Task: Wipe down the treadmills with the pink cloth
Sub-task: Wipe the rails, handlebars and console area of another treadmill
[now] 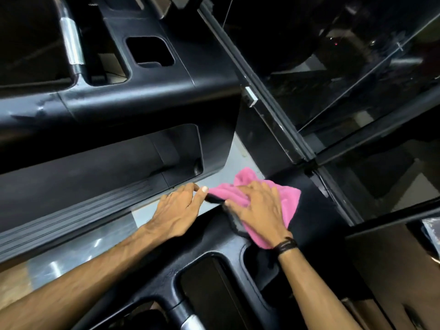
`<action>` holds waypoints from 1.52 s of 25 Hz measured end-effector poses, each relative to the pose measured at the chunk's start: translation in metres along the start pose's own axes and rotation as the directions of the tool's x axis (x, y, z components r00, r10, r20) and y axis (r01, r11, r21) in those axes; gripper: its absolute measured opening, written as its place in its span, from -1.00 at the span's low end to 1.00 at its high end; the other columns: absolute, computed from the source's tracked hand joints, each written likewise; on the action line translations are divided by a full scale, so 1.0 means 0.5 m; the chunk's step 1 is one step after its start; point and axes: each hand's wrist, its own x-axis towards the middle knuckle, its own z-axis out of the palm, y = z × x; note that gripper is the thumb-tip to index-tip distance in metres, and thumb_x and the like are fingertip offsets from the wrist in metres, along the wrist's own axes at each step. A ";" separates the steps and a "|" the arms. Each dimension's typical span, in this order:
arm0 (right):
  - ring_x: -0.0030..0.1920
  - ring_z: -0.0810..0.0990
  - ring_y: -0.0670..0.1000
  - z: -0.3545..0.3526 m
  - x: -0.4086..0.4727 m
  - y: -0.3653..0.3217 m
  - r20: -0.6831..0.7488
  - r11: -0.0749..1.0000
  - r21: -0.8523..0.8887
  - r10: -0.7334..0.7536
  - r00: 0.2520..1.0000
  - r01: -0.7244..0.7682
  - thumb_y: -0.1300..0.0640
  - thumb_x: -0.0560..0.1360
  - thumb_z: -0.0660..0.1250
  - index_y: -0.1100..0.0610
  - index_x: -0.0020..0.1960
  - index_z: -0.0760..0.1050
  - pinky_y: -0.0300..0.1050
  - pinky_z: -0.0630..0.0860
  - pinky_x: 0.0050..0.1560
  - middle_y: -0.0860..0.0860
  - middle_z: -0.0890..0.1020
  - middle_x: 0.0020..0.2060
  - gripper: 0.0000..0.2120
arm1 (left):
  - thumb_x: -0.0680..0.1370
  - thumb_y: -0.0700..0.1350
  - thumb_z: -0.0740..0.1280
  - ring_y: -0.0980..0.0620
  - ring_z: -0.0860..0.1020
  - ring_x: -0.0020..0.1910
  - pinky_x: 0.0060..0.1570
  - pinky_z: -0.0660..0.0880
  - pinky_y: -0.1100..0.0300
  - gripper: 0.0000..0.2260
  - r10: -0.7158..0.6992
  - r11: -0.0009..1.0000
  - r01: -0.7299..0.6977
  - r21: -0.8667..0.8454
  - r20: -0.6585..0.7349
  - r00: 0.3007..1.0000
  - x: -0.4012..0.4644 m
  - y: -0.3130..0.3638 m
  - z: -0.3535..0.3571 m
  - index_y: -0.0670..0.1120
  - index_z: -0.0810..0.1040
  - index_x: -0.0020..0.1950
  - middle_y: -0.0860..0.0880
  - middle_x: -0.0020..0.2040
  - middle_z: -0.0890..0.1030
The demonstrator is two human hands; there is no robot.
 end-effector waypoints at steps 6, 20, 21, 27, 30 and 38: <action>0.15 0.52 0.18 -0.006 0.191 0.132 0.000 0.899 -0.214 0.392 0.920 -0.383 -0.21 0.44 0.35 0.03 0.10 0.66 0.07 0.33 0.19 0.11 0.62 0.04 -0.61 | 0.65 0.24 -0.10 0.00 0.45 -0.03 0.07 0.22 0.05 -0.56 0.020 0.999 -0.019 0.039 -0.011 1.000 0.044 0.056 0.035 0.04 0.42 0.24 0.06 -0.02 0.52; 0.27 0.52 0.13 0.047 0.295 0.075 0.403 0.829 -0.543 0.395 0.825 -0.132 -0.34 0.44 0.33 0.00 0.29 0.54 0.04 0.28 0.30 0.04 0.61 0.20 -0.44 | 0.63 0.27 -0.11 0.07 0.40 -0.03 0.16 0.27 0.03 -0.51 0.018 1.000 -0.018 0.001 0.165 0.986 0.116 0.012 0.013 0.03 0.38 0.33 0.03 0.11 0.53; 0.28 0.52 0.12 0.073 0.284 0.017 0.488 0.863 -0.505 0.320 0.812 -0.037 -0.34 0.45 0.32 -0.01 0.29 0.51 0.04 0.28 0.29 0.03 0.61 0.21 -0.44 | 0.64 0.26 -0.10 0.08 0.40 0.00 0.20 0.27 0.03 -0.51 0.023 1.000 -0.023 -0.005 0.175 0.984 0.116 0.011 0.008 0.03 0.37 0.35 0.02 0.16 0.54; 0.20 0.54 0.10 0.067 0.203 -0.048 0.523 0.964 -0.259 0.093 0.847 0.054 -0.32 0.43 0.27 -0.02 0.10 0.58 0.03 0.29 0.17 0.01 0.63 0.07 -0.55 | 0.63 0.27 -0.09 0.00 0.48 0.10 0.25 0.27 0.03 -0.51 0.029 0.999 -0.024 -0.031 0.189 0.982 0.123 -0.009 -0.019 0.06 0.35 0.39 -0.02 0.31 0.53; 0.24 0.51 0.14 0.039 0.277 0.091 0.310 0.831 -0.537 0.354 0.882 -0.144 -0.30 0.48 0.23 0.02 0.25 0.55 0.02 0.27 0.23 0.07 0.60 0.19 -0.49 | 0.64 0.28 -0.08 0.06 0.42 -0.02 0.27 0.27 0.04 -0.51 0.046 0.998 -0.035 -0.046 0.264 0.964 0.112 -0.008 -0.017 0.06 0.33 0.42 0.02 0.36 0.48; 0.03 0.54 0.10 0.034 0.165 0.016 0.143 0.980 -0.149 0.153 0.978 -0.131 -0.25 0.40 0.31 0.01 -0.06 0.66 -0.01 0.26 -0.01 0.00 0.63 -0.04 -0.63 | 0.57 0.36 -0.13 0.07 0.46 0.11 0.29 0.29 0.07 -0.48 0.156 0.986 -0.134 -0.098 0.284 0.946 0.134 0.028 -0.006 0.15 0.35 0.35 0.13 0.33 0.43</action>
